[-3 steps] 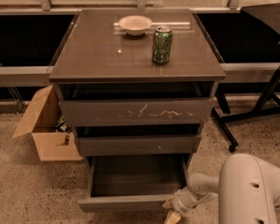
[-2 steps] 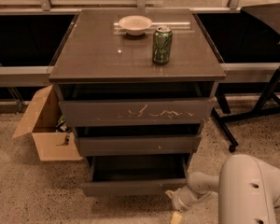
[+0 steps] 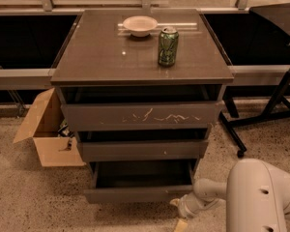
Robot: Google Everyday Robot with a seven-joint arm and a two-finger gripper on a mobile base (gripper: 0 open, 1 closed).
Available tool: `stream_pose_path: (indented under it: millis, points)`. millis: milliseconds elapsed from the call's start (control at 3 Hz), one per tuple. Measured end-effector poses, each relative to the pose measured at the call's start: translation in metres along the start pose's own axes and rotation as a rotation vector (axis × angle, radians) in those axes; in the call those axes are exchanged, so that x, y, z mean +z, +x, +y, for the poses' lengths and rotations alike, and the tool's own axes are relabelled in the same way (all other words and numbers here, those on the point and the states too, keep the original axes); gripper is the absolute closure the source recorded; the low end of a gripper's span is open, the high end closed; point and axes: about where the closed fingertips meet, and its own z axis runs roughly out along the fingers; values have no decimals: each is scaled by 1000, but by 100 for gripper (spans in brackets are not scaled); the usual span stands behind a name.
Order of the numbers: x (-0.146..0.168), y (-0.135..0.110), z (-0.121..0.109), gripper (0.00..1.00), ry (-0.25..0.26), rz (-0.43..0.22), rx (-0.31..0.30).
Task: Close bottom drawer
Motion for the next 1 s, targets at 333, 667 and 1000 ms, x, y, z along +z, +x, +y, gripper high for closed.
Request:
stream_pose_path:
  millis: [333,667,1000]
  points:
    - [-6,-3,-13,41,66,36,-50]
    - [-13,-7,-38,66,154,64,-93]
    - [-21,-10,-60,88,239,83,-117]
